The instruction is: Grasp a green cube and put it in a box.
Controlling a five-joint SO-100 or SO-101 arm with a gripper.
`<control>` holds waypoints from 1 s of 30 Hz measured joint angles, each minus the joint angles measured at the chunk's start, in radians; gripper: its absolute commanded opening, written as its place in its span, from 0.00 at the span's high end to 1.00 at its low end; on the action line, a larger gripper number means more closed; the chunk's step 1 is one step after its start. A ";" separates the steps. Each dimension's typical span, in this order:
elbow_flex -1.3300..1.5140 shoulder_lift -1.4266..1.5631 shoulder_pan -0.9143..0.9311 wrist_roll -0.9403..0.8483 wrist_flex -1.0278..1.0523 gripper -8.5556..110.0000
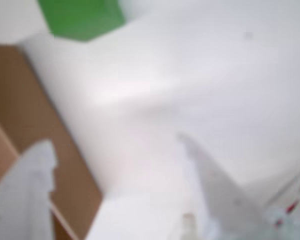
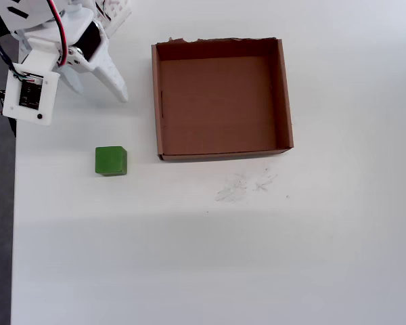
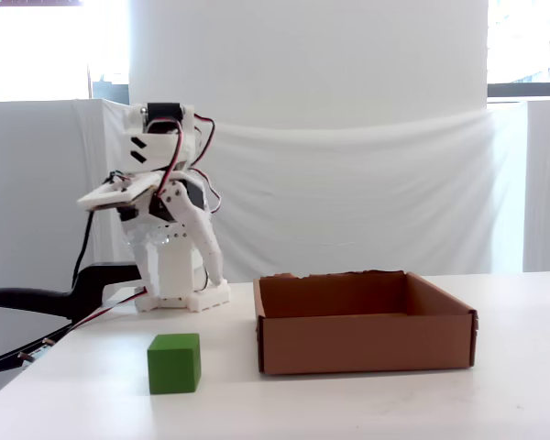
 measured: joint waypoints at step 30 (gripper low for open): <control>-0.580 -0.999 0.067 -0.249 -0.336 0.61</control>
